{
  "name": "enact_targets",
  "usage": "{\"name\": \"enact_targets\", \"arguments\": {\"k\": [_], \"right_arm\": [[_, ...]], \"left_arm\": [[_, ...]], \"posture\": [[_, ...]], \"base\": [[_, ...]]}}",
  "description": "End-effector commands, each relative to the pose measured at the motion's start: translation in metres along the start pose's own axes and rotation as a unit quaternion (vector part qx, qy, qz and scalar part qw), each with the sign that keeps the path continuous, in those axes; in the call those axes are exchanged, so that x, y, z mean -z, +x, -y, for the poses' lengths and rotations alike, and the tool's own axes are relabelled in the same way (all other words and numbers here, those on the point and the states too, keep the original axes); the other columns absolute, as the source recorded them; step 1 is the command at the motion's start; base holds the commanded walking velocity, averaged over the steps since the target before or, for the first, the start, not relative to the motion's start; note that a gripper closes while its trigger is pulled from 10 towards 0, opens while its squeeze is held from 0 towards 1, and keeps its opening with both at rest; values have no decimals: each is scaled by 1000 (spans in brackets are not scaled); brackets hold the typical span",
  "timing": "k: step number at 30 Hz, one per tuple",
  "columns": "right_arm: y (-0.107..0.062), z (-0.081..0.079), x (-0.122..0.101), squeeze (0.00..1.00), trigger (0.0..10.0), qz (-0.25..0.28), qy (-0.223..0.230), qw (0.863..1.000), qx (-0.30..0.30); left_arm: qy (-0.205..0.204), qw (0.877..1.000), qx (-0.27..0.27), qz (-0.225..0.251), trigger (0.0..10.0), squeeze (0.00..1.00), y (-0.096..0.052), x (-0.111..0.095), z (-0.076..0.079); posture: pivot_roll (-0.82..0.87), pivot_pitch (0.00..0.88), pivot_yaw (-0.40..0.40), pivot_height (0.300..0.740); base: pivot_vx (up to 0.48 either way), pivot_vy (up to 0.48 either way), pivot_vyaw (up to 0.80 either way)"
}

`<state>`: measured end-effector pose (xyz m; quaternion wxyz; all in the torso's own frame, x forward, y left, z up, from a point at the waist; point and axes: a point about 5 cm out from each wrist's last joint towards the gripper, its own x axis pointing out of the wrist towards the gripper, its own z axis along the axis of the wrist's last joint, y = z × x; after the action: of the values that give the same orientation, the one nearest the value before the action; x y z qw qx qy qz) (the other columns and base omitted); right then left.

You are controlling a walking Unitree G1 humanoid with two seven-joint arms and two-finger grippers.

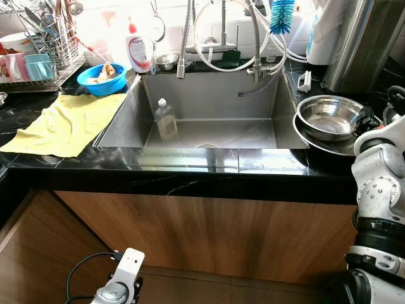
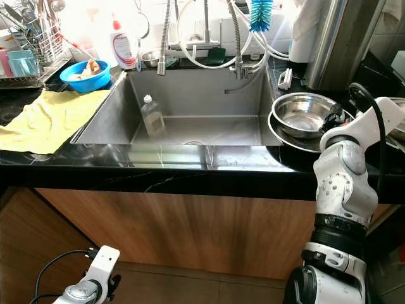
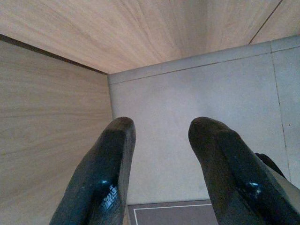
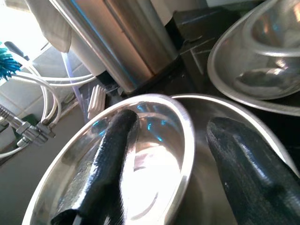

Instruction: Kitchen organization

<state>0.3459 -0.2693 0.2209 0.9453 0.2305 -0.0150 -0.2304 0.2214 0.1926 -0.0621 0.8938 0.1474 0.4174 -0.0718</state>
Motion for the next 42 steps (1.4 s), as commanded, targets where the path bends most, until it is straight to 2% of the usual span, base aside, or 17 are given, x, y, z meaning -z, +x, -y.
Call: {"name": "enact_targets", "arguments": {"k": [1,5,15,20,29,30,31,32,42], "right_arm": [[2,-4,-1,0,10000,-8,3,1000,-3],[5,-6,-1,0,10000,-17,18,1000,-2],[6,-7,-1,0,10000,-20,21,1000,-1],[9,-6,8,0,10000,-51,49,997,9],[10,-3,13,0,10000,-61,72,995,25],[11,-5,13,0,4863,-62,79,995,23],[11,-5,13,0,4863,-62,81,995,22],[11,-6,12,0,0,-62,82,995,21],[13,-12,11,0,0,-65,94,993,14]], "left_arm": [[5,1000,-5,-11,10000,0,-1,4,-5],[4,1000,-6,-11,10000,0,-1,4,-6],[4,1000,-6,-11,10000,0,-1,4,-6],[2,1000,-4,-13,10000,0,-1,5,-5],[3,1000,-3,-14,10000,0,-1,6,-5],[3,1000,-3,-14,10000,0,-1,6,-5],[3,1000,-3,-14,10000,0,-1,6,-5],[3,1000,-3,-14,10000,0,-1,6,-5],[3,1000,-1,-16,10000,0,-1,6,-4]], "posture": [[-131,0,99,740],[-131,0,97,740],[-131,0,97,740],[-127,0,93,740],[-128,0,95,740],[-128,0,95,740],[-128,0,95,740],[-127,0,95,740],[-126,0,94,740]], "base": [[0,0,0],[0,0,0],[0,0,0],[0,0,0],[0,0,0],[0,0,0],[0,0,0],[0,0,0],[0,0,0]]}}
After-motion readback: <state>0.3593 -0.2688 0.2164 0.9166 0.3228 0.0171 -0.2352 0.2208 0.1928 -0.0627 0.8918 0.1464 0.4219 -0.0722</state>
